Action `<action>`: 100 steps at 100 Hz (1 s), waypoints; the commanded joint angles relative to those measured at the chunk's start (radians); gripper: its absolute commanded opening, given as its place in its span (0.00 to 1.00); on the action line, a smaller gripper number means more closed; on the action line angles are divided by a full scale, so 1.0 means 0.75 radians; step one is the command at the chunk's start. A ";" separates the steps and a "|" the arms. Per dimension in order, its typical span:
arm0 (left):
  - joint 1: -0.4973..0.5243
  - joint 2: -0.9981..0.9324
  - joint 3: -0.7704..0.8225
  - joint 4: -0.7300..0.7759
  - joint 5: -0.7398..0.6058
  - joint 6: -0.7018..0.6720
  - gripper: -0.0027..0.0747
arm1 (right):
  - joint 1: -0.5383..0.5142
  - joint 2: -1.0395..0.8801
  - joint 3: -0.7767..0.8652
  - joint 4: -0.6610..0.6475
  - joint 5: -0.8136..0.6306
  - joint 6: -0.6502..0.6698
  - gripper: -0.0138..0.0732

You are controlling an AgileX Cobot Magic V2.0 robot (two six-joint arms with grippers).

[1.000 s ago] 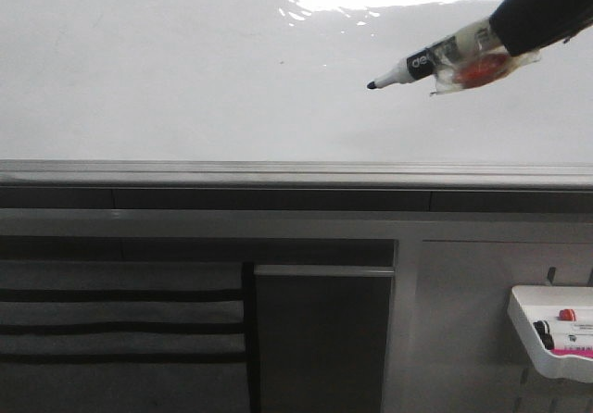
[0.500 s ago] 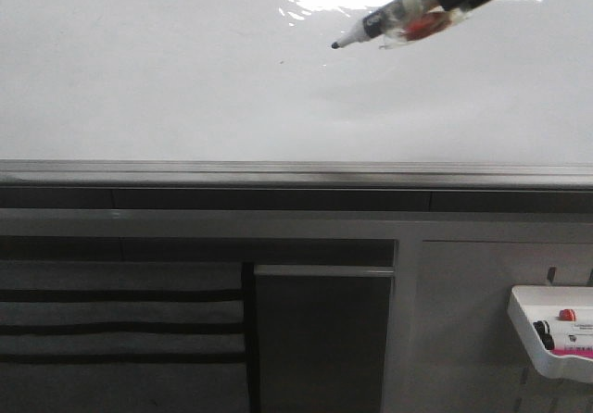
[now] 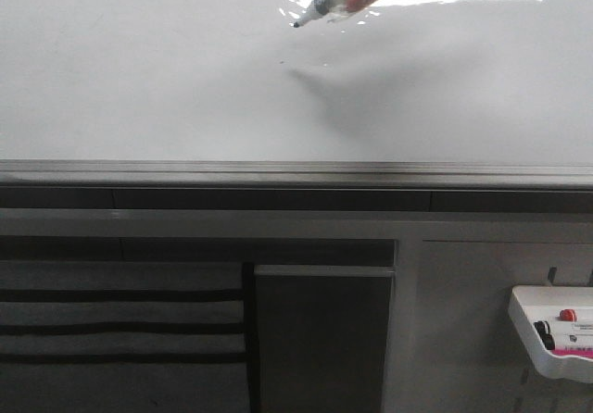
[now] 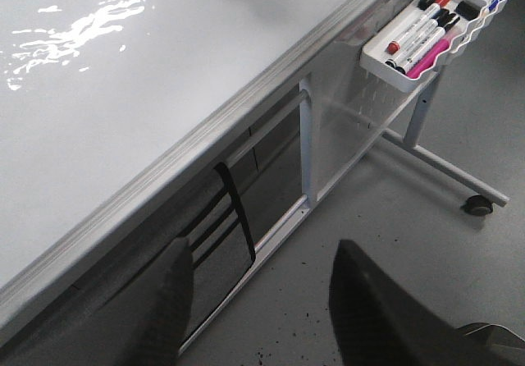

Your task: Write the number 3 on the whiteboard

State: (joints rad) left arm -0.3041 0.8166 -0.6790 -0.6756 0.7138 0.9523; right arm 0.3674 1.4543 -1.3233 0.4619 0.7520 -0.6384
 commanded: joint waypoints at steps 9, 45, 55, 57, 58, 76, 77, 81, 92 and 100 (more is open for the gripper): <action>0.003 -0.011 -0.031 -0.058 -0.058 -0.014 0.49 | 0.000 0.036 -0.096 0.008 -0.072 0.008 0.18; 0.003 -0.011 -0.031 -0.058 -0.058 -0.014 0.49 | -0.092 0.068 -0.071 -0.042 0.033 0.076 0.18; 0.003 -0.011 -0.031 -0.058 -0.061 -0.014 0.49 | -0.024 0.111 -0.050 -0.042 -0.083 0.076 0.18; 0.003 -0.011 -0.031 -0.058 -0.061 -0.014 0.49 | -0.018 0.121 -0.053 -0.042 -0.101 0.076 0.18; 0.003 -0.011 -0.031 -0.058 -0.061 -0.014 0.49 | -0.014 0.123 -0.058 -0.045 -0.108 0.076 0.18; 0.003 -0.011 -0.031 -0.058 -0.061 -0.014 0.49 | -0.062 0.125 -0.109 -0.065 -0.013 0.078 0.18; 0.003 -0.011 -0.031 -0.058 -0.061 -0.014 0.49 | -0.066 0.119 -0.109 -0.065 -0.003 0.078 0.18; 0.003 -0.011 -0.031 -0.058 -0.061 -0.014 0.49 | -0.082 0.107 -0.101 -0.071 0.061 0.075 0.18; 0.003 -0.011 -0.031 -0.058 -0.061 -0.014 0.49 | -0.077 0.092 -0.038 -0.045 0.086 0.044 0.18; 0.003 -0.011 -0.031 -0.058 -0.061 -0.014 0.49 | -0.024 0.113 0.004 -0.025 -0.029 0.042 0.18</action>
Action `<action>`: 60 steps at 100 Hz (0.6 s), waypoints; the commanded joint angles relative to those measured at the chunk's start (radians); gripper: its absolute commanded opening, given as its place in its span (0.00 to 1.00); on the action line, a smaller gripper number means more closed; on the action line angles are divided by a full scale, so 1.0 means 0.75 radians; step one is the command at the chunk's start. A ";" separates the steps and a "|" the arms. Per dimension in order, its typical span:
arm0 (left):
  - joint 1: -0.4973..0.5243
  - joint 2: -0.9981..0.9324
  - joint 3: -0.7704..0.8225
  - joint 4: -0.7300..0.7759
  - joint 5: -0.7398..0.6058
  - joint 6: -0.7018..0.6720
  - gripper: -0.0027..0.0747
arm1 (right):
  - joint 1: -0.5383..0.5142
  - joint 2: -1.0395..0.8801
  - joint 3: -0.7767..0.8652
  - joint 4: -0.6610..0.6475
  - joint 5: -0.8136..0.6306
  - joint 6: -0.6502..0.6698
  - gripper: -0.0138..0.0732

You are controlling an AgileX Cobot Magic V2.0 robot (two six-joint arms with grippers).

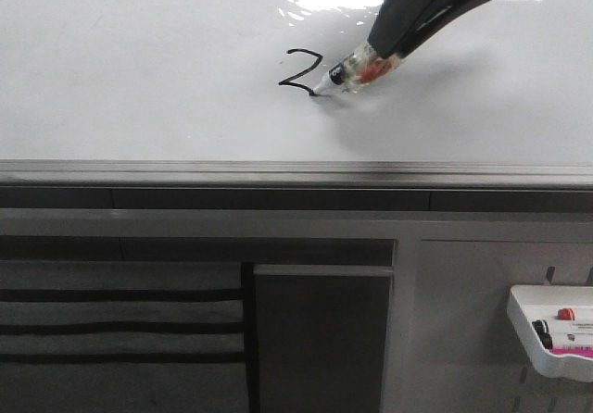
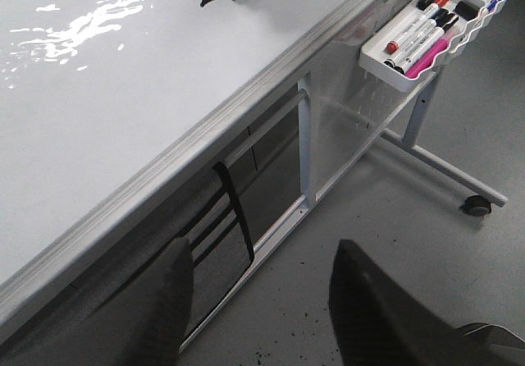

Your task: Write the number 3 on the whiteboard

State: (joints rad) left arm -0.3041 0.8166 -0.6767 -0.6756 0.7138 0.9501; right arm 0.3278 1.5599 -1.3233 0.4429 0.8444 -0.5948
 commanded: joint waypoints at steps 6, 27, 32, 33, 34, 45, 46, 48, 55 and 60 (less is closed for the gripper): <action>0.003 -0.011 -0.034 -0.058 -0.061 -0.011 0.49 | 0.064 0.004 -0.003 0.003 -0.232 -0.017 0.18; 0.003 -0.011 -0.034 -0.058 -0.061 -0.011 0.49 | 0.097 -0.017 -0.068 0.022 -0.147 -0.070 0.18; 0.003 -0.011 -0.034 -0.058 -0.061 -0.011 0.49 | 0.097 -0.072 -0.043 0.117 -0.087 -0.173 0.18; 0.003 -0.011 -0.034 -0.058 -0.061 -0.011 0.49 | 0.097 -0.081 -0.038 0.153 -0.078 -0.207 0.18; 0.003 -0.011 -0.034 -0.058 -0.061 -0.011 0.49 | 0.097 -0.099 -0.033 0.172 -0.062 -0.224 0.18; 0.003 -0.011 -0.034 -0.058 -0.061 -0.011 0.49 | 0.097 -0.248 0.078 0.370 0.026 -0.461 0.18; 0.003 -0.011 -0.034 -0.058 -0.061 -0.011 0.49 | 0.097 -0.257 0.093 0.375 0.031 -0.468 0.18; 0.003 -0.011 -0.034 -0.058 -0.061 -0.011 0.49 | 0.097 -0.282 0.108 0.387 0.039 -0.486 0.18; 0.003 -0.011 -0.034 -0.058 -0.061 -0.011 0.49 | 0.097 -0.359 0.174 0.390 0.063 -0.519 0.18; 0.003 -0.011 -0.034 -0.058 -0.061 -0.011 0.49 | 0.097 -0.402 0.216 0.390 0.087 -0.558 0.18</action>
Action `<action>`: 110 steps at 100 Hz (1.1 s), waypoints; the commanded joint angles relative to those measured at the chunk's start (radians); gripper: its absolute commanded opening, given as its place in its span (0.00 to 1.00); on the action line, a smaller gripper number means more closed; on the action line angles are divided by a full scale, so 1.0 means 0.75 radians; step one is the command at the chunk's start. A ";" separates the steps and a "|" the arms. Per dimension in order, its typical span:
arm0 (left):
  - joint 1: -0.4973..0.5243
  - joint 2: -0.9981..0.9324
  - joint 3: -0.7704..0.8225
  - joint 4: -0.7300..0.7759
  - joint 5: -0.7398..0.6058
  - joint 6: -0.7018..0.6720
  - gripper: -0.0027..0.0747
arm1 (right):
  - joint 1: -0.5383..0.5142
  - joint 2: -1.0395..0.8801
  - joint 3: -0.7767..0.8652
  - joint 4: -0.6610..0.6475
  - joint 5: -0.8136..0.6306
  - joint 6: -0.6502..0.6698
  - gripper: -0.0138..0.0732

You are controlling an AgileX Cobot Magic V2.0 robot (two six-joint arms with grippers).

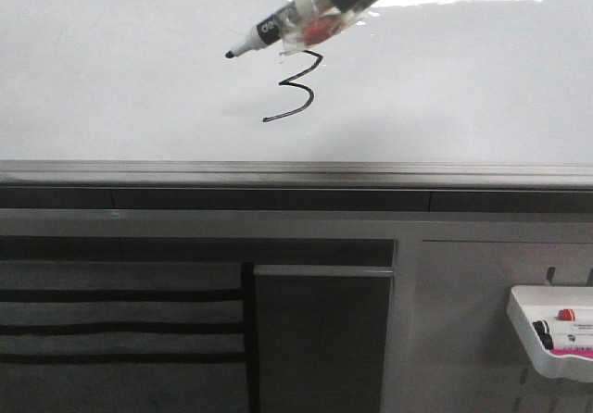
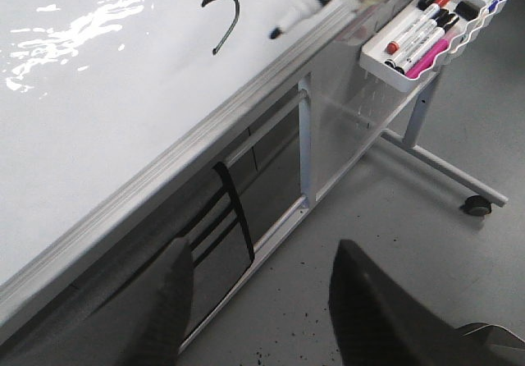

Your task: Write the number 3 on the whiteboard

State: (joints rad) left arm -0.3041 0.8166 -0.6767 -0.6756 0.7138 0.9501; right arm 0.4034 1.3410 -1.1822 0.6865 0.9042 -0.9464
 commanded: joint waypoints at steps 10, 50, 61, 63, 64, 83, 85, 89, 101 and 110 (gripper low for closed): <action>0.003 -0.011 -0.034 -0.058 -0.063 -0.011 0.49 | -0.004 -0.174 0.075 0.065 0.051 -0.170 0.18; -0.102 0.150 -0.125 -0.133 0.001 0.209 0.48 | -0.004 -0.189 0.088 0.173 0.100 -0.678 0.18; -0.204 0.247 -0.212 -0.131 0.023 0.295 0.48 | -0.004 -0.189 0.088 0.189 0.100 -0.747 0.18; -0.224 0.267 -0.229 -0.131 0.025 0.310 0.48 | -0.004 -0.189 0.088 0.189 0.100 -0.749 0.18; -0.231 0.273 -0.235 -0.127 0.025 0.311 0.48 | -0.004 -0.189 0.088 0.189 0.100 -0.749 0.18; -0.406 0.450 -0.373 -0.054 0.025 0.320 0.48 | -0.004 -0.189 0.088 0.189 0.097 -0.749 0.18; -0.416 0.469 -0.386 -0.052 0.023 0.320 0.48 | -0.004 -0.189 0.088 0.189 0.097 -0.749 0.18; -0.443 0.507 -0.412 -0.052 0.023 0.320 0.48 | -0.004 -0.189 0.088 0.189 0.097 -0.749 0.18; -0.487 0.603 -0.490 -0.052 0.021 0.334 0.48 | -0.004 -0.189 0.088 0.189 0.097 -0.749 0.18; -0.499 0.646 -0.532 -0.055 0.025 0.334 0.48 | -0.004 -0.189 0.088 0.189 0.097 -0.749 0.18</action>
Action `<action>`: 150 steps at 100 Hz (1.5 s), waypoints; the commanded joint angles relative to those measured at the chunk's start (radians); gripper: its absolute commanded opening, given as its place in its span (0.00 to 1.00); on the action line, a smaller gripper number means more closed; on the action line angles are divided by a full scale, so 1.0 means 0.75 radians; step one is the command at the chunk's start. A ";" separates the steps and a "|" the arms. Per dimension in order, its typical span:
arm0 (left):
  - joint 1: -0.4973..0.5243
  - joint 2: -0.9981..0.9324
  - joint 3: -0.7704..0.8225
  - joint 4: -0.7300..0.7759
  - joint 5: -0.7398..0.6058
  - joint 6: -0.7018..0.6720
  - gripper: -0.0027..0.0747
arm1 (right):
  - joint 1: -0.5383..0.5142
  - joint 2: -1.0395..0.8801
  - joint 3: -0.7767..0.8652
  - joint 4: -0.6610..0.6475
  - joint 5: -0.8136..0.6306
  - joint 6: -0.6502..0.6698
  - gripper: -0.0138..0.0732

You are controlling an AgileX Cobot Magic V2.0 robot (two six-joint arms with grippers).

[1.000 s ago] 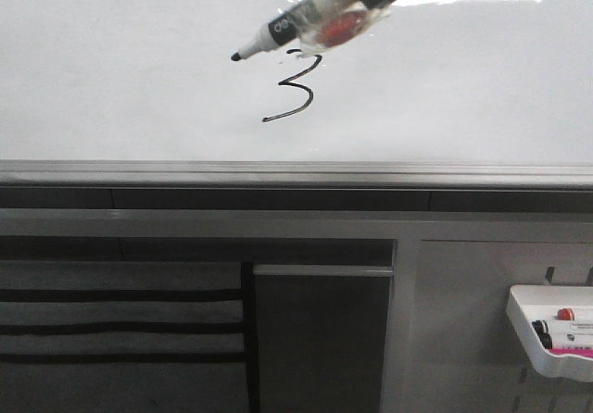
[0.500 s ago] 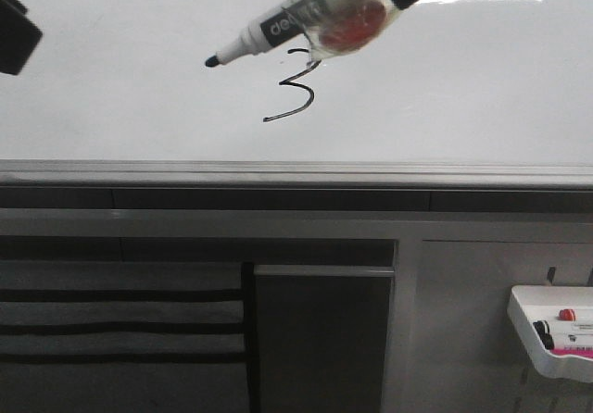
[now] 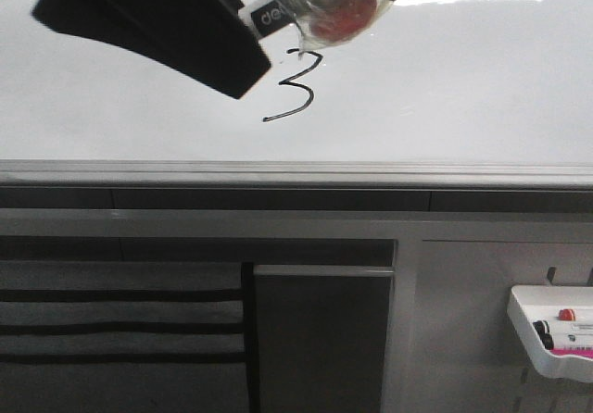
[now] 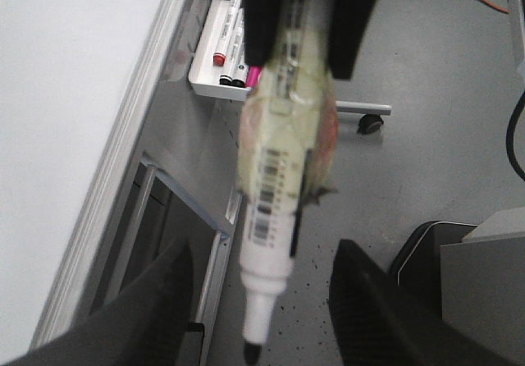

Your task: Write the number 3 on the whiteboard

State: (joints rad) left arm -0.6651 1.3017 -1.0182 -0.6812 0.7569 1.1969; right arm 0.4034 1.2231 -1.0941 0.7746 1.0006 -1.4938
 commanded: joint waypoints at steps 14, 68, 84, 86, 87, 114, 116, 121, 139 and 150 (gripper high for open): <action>-0.017 0.010 -0.090 -0.047 -0.032 0.006 0.48 | -0.004 -0.031 -0.029 0.071 -0.031 -0.019 0.18; -0.017 0.007 -0.132 -0.046 0.070 0.012 0.20 | -0.004 -0.031 -0.029 0.069 -0.040 -0.019 0.18; -0.017 0.007 -0.132 -0.046 0.070 0.012 0.09 | -0.004 -0.031 -0.029 0.074 -0.040 -0.019 0.18; -0.017 0.007 -0.132 -0.046 0.070 0.012 0.08 | -0.004 -0.031 -0.029 0.074 -0.040 -0.019 0.18; -0.017 0.007 -0.132 -0.046 0.070 0.012 0.07 | -0.004 -0.031 -0.029 0.074 -0.040 -0.019 0.18; -0.015 0.007 -0.132 -0.046 0.067 0.012 0.01 | -0.004 -0.031 -0.029 0.074 -0.031 -0.019 0.18; -0.012 0.007 -0.132 -0.046 0.067 0.012 0.01 | -0.004 -0.031 -0.029 0.074 -0.046 -0.019 0.18; -0.012 0.007 -0.132 -0.046 0.064 0.012 0.01 | -0.004 -0.031 -0.029 0.074 -0.072 -0.004 0.19; 0.030 0.007 -0.132 -0.044 0.058 0.012 0.01 | -0.004 -0.031 -0.029 0.074 -0.129 0.016 0.44; 0.076 0.007 -0.132 -0.047 0.058 0.012 0.01 | -0.020 -0.034 -0.029 0.072 -0.199 0.070 0.58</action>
State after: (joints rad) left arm -0.6317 1.3324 -1.0856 -0.6755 0.8268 1.2130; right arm 0.4034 1.2231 -1.0941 0.7805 0.9221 -1.4701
